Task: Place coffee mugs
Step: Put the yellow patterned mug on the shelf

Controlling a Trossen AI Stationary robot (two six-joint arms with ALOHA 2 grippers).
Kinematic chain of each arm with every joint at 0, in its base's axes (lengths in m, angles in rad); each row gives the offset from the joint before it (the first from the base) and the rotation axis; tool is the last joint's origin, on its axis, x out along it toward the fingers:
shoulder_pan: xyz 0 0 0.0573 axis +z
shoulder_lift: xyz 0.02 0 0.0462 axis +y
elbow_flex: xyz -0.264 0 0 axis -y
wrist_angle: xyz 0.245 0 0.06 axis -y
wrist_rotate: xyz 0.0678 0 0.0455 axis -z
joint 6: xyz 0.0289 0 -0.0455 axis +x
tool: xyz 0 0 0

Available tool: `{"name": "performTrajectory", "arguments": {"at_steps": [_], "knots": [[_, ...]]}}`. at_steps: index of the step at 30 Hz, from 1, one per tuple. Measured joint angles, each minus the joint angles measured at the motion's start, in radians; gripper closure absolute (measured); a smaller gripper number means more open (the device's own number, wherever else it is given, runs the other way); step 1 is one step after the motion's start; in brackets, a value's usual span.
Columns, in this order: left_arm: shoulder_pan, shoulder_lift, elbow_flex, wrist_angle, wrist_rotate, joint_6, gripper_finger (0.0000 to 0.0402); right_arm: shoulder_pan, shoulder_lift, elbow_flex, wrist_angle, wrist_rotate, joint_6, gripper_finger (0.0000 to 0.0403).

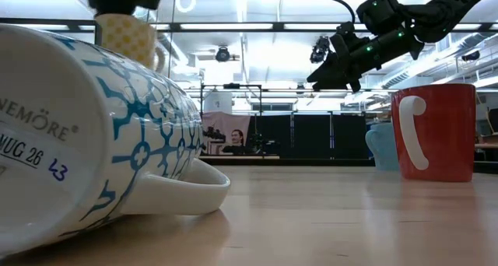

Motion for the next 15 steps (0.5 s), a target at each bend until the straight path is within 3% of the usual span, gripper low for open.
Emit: {"name": "performTrajectory", "arguments": {"at_steps": [6, 15], "knots": [[0.000, -0.073, -0.127, 0.055, 0.058, -0.029, 0.0372, 0.000, 0.000, 0.000, 0.000, 0.000, 0.000, 0.0196], [-0.045, -0.080, -0.260, 0.171, 0.115, -0.088, 0.0371, 0.000, 0.000, 0.000, 0.000, 0.000, 0.000, 0.0196]]}}
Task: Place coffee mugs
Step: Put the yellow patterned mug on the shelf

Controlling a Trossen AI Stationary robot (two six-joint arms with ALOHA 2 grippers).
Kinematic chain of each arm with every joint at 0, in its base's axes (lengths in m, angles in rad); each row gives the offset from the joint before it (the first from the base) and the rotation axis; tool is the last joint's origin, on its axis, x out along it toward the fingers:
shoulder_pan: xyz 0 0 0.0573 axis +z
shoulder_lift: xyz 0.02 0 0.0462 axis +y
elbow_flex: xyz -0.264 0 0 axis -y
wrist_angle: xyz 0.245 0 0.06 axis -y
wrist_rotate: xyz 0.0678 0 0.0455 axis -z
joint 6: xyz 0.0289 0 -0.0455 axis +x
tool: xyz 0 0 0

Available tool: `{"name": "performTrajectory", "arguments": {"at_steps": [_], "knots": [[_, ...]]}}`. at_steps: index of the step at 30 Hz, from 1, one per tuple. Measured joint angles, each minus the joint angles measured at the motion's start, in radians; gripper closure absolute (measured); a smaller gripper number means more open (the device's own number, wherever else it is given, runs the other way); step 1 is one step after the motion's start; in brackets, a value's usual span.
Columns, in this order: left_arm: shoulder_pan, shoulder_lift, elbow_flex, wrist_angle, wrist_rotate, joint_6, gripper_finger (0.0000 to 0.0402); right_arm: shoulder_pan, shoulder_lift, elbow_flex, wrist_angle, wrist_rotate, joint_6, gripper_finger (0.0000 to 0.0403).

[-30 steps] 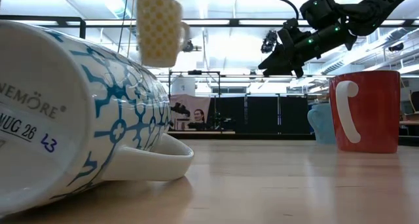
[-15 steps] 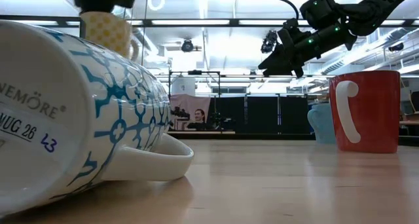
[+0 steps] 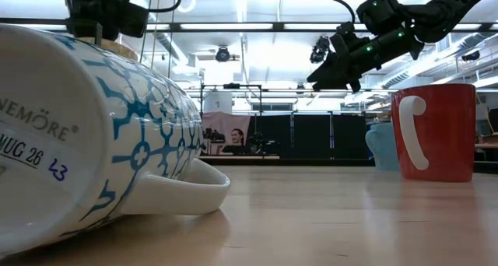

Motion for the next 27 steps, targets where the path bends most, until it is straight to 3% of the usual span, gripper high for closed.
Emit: {"name": "performTrajectory", "arguments": {"at_steps": [10, 16, 27], "knots": [[-0.121, 0.000, -0.025, 0.023, -0.001, -0.139, 0.0370, 0.000, 0.000, 0.000, 0.000, 0.000, 0.000, 0.0196], [-0.188, 0.000, -0.025, 0.019, -0.063, -0.221, 0.0370, 0.000, 0.000, 0.000, 0.000, 0.000, 0.000, 0.0196], [-0.213, 0.001, -0.025, 0.021, -0.114, -0.229, 0.0370, 0.000, 0.000, 0.000, 0.000, 0.000, 0.000, 0.0196]]}}
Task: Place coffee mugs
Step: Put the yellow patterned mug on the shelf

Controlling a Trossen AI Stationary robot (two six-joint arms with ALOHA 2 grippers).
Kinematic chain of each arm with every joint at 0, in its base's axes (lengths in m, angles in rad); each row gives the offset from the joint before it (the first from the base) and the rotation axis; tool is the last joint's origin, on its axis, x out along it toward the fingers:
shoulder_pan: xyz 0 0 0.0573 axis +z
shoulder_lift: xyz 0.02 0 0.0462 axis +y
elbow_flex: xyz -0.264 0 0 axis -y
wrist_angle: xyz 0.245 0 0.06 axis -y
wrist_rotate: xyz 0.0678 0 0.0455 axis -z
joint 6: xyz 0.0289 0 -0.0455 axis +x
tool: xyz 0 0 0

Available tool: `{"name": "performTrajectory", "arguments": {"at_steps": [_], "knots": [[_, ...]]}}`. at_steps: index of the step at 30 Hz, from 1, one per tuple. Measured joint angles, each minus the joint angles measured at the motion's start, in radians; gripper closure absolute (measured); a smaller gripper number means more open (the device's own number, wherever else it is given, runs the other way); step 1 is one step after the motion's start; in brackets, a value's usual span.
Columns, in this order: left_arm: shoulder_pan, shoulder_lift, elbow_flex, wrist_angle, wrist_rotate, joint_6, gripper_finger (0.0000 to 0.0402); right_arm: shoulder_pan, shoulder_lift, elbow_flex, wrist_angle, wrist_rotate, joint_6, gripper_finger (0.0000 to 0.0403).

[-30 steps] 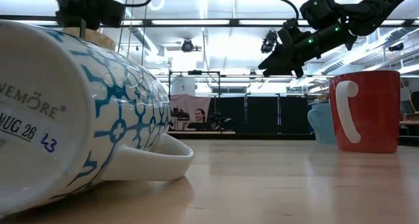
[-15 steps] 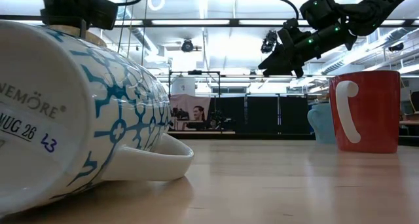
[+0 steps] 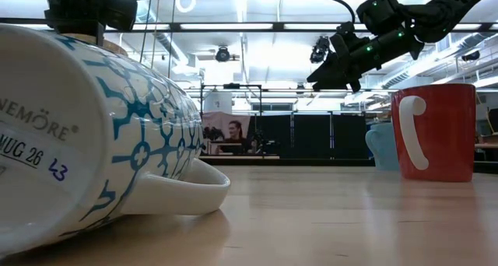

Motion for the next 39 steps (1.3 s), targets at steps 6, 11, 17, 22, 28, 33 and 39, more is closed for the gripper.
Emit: {"name": "performTrajectory", "arguments": {"at_steps": [6, 11, 17, 22, 28, 33, 39], "knots": [[0.000, 0.000, 0.000, -0.007, -0.001, 0.000, 0.0369, 0.000, 0.000, 0.000, 0.000, 0.000, 0.000, 0.0196], [0.000, 0.017, 0.001, -0.018, -0.002, 0.001, 0.0369, 0.000, 0.000, 0.000, 0.000, 0.000, 0.000, 0.0196], [0.001, 0.053, 0.004, -0.017, -0.020, 0.003, 0.0369, 0.000, 0.000, 0.000, 0.000, 0.000, 0.000, 0.0196], [0.001, 0.060, 0.006, -0.015, -0.020, 0.003, 0.0369, 0.000, 0.000, 0.000, 0.000, 0.000, 0.000, 0.0196], [0.001, 0.059, 0.003, -0.017, -0.020, 0.001, 0.0350, 0.000, 0.000, 0.000, 0.001, 0.000, 0.000, 0.0196], [0.001, 0.061, 0.000, -0.021, -0.018, 0.003, 0.0311, 0.000, 0.000, 0.000, 0.001, 0.000, 0.000, 0.0196], [0.001, 0.061, 0.000, -0.021, -0.019, 0.004, 0.0264, 0.000, 0.000, 0.000, 0.001, 0.000, 0.000, 0.0196]]}}
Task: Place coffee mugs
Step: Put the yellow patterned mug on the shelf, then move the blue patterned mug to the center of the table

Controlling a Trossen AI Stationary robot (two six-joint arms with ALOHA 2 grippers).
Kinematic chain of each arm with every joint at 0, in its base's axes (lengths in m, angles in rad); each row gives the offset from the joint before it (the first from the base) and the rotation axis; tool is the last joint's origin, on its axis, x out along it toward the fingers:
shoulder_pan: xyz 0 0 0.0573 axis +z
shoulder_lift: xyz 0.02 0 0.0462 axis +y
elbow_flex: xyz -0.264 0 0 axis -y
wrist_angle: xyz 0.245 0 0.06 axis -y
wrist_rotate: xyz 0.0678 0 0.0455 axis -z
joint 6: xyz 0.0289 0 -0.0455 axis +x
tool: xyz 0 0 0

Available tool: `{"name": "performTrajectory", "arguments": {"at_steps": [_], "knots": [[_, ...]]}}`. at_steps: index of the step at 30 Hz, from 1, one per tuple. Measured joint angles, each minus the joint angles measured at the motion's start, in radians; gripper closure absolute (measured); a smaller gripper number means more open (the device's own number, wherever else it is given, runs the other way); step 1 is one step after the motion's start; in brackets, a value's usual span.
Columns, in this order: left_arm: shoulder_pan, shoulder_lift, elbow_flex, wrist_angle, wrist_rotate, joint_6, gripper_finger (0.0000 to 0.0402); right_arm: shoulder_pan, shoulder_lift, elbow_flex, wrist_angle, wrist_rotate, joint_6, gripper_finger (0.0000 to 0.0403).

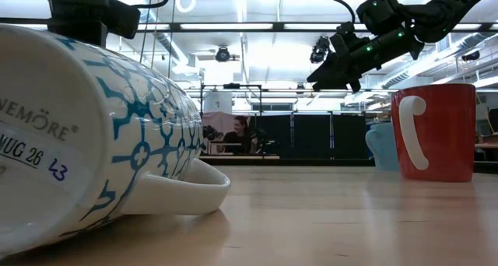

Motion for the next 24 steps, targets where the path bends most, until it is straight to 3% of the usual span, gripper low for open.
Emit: {"name": "performTrajectory", "arguments": {"at_steps": [5, 13, 24], "knots": [[0.000, 0.000, 0.000, 0.000, 0.002, 0.017, 0.0243, 0.000, 0.000, 0.000, 0.000, 0.000, 0.000, 0.0196], [0.001, -0.011, 0.004, -0.003, 0.002, 0.018, 0.0241, 0.000, 0.000, 0.000, 0.000, 0.000, 0.000, 0.0196], [0.001, -0.040, 0.165, -0.090, -0.006, 0.099, 0.0241, 0.000, 0.000, 0.000, 0.000, 0.000, 0.000, 0.0196]]}}
